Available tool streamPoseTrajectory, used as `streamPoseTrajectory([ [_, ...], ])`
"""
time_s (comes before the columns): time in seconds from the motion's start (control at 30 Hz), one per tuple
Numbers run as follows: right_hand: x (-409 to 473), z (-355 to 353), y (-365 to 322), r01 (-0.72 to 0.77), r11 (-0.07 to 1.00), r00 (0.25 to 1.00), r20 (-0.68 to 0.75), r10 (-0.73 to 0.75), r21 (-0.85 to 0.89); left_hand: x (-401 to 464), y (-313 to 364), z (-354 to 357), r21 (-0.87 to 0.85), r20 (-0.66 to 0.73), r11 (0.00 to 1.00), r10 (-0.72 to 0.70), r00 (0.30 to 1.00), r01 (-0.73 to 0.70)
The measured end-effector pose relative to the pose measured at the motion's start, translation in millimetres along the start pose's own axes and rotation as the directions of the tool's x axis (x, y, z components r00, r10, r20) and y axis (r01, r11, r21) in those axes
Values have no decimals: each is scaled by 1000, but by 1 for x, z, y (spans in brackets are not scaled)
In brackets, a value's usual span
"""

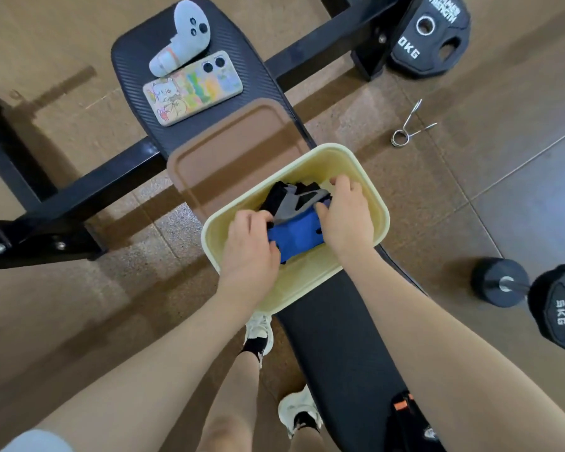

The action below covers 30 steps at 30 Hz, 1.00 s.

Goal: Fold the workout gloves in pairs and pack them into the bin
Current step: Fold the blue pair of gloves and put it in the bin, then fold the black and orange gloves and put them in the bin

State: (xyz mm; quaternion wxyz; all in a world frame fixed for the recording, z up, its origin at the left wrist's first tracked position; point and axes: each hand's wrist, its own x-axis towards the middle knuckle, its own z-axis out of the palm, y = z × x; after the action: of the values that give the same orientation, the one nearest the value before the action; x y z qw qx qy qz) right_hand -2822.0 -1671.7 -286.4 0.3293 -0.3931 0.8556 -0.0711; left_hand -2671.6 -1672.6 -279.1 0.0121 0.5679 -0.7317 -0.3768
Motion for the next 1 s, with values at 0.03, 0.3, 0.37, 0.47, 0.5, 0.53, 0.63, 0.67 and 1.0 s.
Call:
streamPoseTrajectory([
  [0.03, -6, -1, 2, 19, 1000, 999, -36, -19, 4, -5, -1, 2, 16, 89, 994, 111, 990, -113],
  [0.3, -39, -10, 31, 197, 969, 978, 35, -204, 151, 18, -3, 34, 347, 458, 918, 14, 889, -193],
  [0.37, -48, -18, 41, 190, 969, 982, -29, -188, 155, 25, -3, 38, 386, 527, 907, -67, 847, -168],
  [0.47, -71, -33, 63, 168, 975, 978, -149, -146, 148, 18, 10, 30, 440, 531, 877, -81, 843, -192],
  [0.5, -82, -39, 72, 153, 976, 974, -188, -123, 154, 10, 19, 26, 421, 498, 887, -51, 866, -190],
  [0.53, -93, -45, 81, 127, 977, 973, -214, -89, 173, 0, 28, 23, 374, 450, 909, -5, 893, -183],
  [0.63, -131, -61, 116, -21, 961, 987, -147, 63, 274, -38, 54, 20, 165, 270, 945, 231, 935, -282],
  [0.67, -147, -65, 132, -84, 952, 989, -94, 116, 294, -52, 62, 21, 107, 217, 938, 302, 928, -331],
  [1.0, -322, -19, 338, -527, 762, 841, 103, 531, 376, -200, 79, 177, 34, 506, 936, 286, 813, -351],
])
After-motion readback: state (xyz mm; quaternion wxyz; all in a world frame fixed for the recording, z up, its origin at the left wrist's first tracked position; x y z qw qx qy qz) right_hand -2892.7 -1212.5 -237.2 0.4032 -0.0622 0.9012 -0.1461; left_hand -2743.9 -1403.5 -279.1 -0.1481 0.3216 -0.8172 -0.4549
